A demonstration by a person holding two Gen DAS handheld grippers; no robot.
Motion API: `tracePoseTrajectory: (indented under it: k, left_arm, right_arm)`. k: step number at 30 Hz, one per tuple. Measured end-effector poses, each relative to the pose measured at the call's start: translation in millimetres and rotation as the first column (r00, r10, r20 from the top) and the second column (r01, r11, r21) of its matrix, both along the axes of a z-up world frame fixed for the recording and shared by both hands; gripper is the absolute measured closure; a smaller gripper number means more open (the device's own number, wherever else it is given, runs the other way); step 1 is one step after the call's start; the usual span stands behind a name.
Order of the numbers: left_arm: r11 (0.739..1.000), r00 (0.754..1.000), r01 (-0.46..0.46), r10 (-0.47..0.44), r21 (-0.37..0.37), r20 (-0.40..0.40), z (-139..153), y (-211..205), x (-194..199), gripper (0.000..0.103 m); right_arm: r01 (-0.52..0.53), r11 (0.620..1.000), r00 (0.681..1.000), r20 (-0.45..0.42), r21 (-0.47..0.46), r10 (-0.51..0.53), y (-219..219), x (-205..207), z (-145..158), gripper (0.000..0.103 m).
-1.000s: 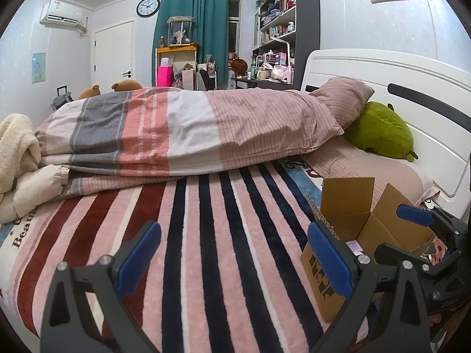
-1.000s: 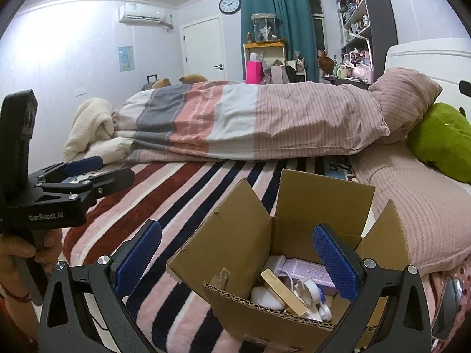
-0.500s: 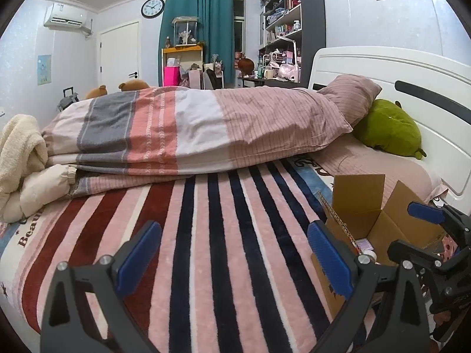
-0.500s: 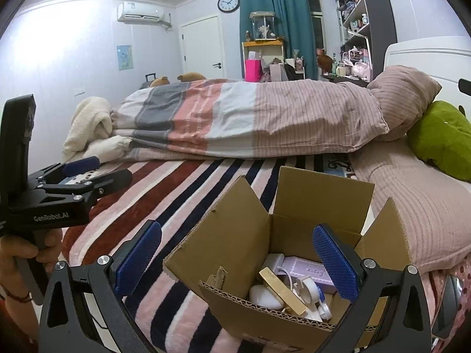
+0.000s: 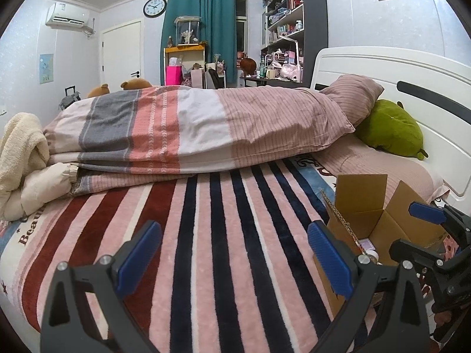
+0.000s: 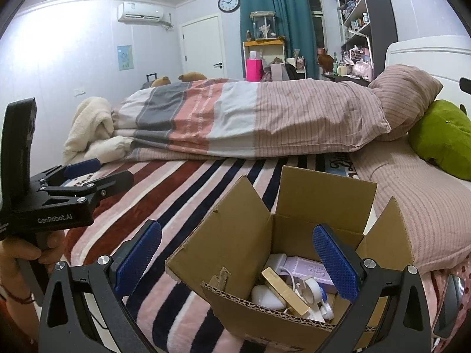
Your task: Organize rigid objects
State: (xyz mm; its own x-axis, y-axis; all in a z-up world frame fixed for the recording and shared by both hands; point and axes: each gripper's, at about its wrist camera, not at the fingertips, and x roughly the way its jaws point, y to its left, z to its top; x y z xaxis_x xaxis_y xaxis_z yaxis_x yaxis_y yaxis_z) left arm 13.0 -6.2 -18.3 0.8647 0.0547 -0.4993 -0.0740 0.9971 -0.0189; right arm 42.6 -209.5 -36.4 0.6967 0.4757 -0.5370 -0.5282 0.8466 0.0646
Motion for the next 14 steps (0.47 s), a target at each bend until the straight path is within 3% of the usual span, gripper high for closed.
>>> tracePoseTrajectory:
  k: [14]
  left_arm:
    - [1.0, 1.0, -0.001, 0.001, -0.003, -0.001, -0.2, -0.1, 0.2, 0.004]
  right_arm:
    - [0.001, 1.0, 1.0, 0.003, -0.002, -0.001, 2.5, -0.3, -1.0, 0.0]
